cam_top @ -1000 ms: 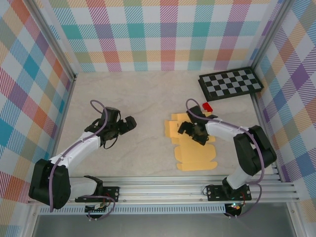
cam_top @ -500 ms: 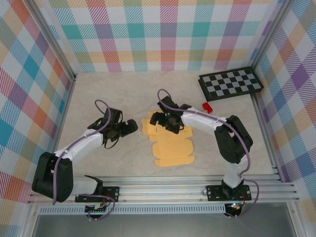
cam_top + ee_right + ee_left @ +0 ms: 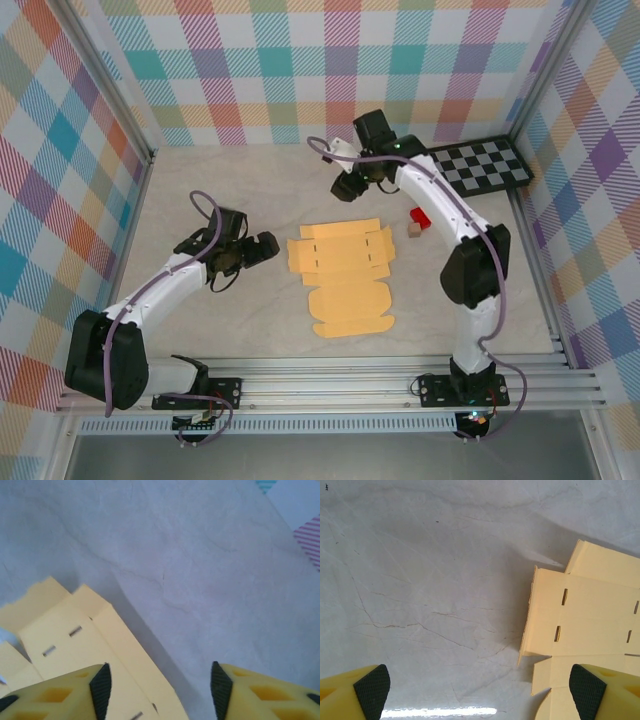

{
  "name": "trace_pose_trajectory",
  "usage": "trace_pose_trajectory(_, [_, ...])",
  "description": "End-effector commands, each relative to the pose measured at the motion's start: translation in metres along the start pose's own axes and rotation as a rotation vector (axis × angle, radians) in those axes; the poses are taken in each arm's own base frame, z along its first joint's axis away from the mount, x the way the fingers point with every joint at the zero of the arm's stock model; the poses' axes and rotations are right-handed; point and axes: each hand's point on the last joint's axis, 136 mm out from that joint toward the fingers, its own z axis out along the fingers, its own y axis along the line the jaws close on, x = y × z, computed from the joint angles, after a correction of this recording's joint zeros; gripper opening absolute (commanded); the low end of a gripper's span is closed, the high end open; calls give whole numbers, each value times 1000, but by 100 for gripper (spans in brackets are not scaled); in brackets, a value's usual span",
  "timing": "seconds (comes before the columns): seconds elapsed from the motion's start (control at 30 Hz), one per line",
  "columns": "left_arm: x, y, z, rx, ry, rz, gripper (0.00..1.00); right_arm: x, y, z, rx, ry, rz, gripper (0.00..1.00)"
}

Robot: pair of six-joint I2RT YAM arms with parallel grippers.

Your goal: Fold the paper box

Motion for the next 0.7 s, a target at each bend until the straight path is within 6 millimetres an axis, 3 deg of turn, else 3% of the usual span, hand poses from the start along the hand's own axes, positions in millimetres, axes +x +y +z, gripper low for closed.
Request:
trace_pose_trajectory(0.0, [-5, -2, -3, -7, -16, -30, 93, 56, 25, 44, -243, 191, -246, 47])
trace_pose_trajectory(0.1, [-8, -1, -5, -28, -24, -27, 94, 63, 22, 66, -315, 179, -226, 45])
trace_pose_trajectory(0.17, [-9, -1, -6, -31, -26, -26, 94, 68, 37, 67, -448, 137, -276, 32])
trace_pose_trajectory(0.33, [-8, -1, -6, -34, -17, -19, 94, 83, 35, 88, -481, 158, -260, 34])
trace_pose_trajectory(0.67, [-2, -3, 12, -58, 36, -12, 93, 107, 34, 110, -530, 192, -256, 34])
